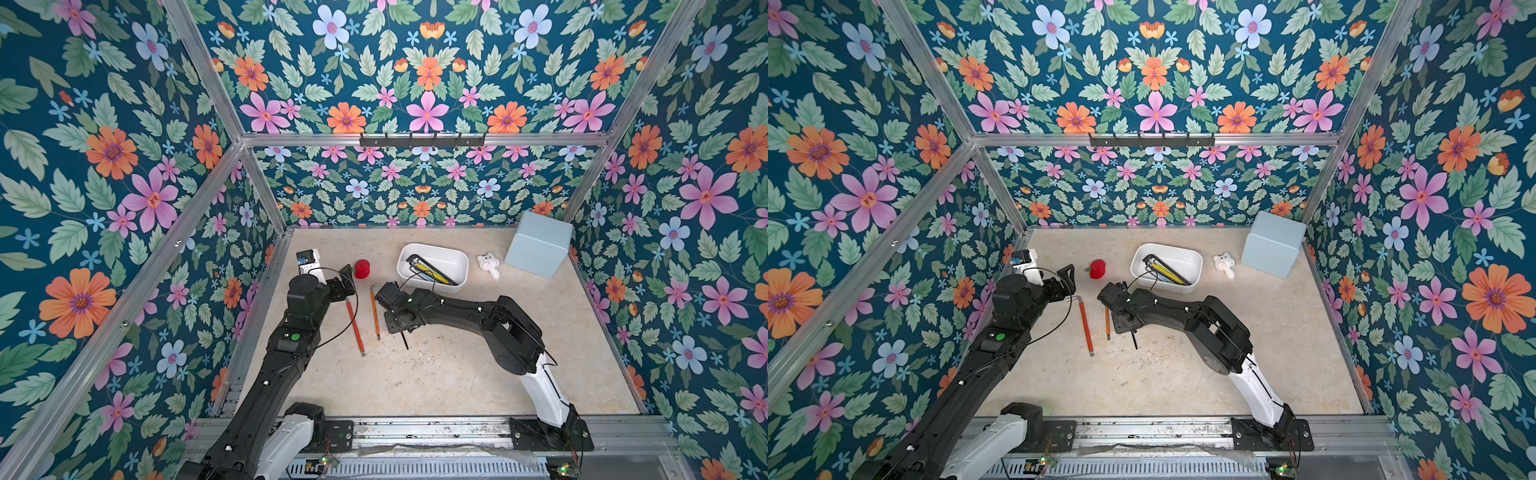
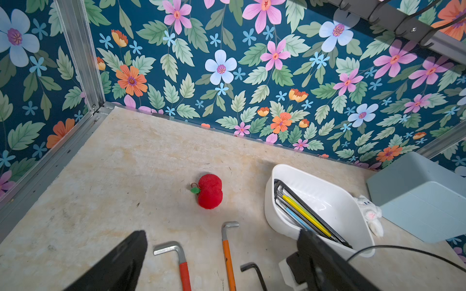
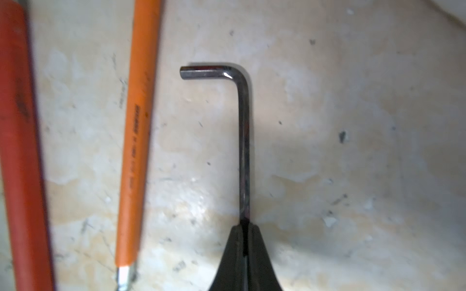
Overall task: Put the hex key on the desktop into the storage box
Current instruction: Pick up the Allen key from the center of the board, then place the Allen key in the storage box.
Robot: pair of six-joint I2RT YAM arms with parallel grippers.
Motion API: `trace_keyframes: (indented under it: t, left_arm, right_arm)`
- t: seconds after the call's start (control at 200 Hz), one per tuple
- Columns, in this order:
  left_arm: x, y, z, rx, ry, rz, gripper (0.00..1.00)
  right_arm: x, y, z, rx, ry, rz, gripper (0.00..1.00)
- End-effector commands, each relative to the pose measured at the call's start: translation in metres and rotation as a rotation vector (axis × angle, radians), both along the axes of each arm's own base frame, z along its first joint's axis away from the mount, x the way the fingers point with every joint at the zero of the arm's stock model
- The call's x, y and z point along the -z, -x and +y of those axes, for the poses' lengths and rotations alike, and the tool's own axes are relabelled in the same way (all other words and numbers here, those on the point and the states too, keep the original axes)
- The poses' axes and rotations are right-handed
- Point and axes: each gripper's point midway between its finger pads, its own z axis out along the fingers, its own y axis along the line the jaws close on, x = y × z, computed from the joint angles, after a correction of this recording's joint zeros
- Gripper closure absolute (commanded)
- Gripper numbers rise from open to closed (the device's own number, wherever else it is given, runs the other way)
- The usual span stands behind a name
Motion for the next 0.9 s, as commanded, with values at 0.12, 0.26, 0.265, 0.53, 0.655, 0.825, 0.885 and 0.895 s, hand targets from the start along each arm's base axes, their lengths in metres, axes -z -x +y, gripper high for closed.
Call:
trace_keyframes:
  t: [0.12, 0.26, 0.265, 0.53, 0.655, 0.825, 0.885, 0.895]
  left_arm:
    - [-0.006, 0.000, 0.000, 0.004, -0.015, -0.009, 0.01]
    - [-0.004, -0.001, 0.000, 0.005, -0.017, -0.004, 0.01]
    - [-0.004, -0.001, 0.000, 0.005, -0.017, -0.005, 0.01]
    - [-0.004, -0.003, -0.001, 0.008, -0.014, -0.005, 0.01]
    - [-0.003, -0.004, -0.003, 0.014, -0.004, -0.008, 0.01]
    - [-0.003, -0.007, -0.007, 0.030, 0.006, -0.003, 0.01]
    - [-0.003, -0.007, -0.007, 0.030, 0.005, -0.004, 0.01]
    - [-0.003, -0.007, -0.007, 0.028, 0.005, -0.004, 0.01]
  right_arm:
    - [-0.041, -0.005, -0.002, -0.237, -0.051, -0.044, 1.00]
    - [-0.072, -0.015, -0.016, -0.296, -0.112, -0.085, 1.00]
    - [-0.073, -0.015, -0.017, -0.298, -0.111, -0.087, 1.00]
    - [-0.133, -0.057, -0.066, -0.401, -0.092, -0.271, 1.00]
    - [-0.156, -0.085, -0.086, -0.386, -0.103, -0.337, 1.00]
    - [-0.172, -0.117, -0.099, -0.411, -0.113, -0.407, 1.00]
    - [-0.168, -0.127, -0.102, -0.438, -0.111, -0.410, 1.00]
    - [-0.168, -0.129, -0.102, -0.441, -0.112, -0.410, 1.00]
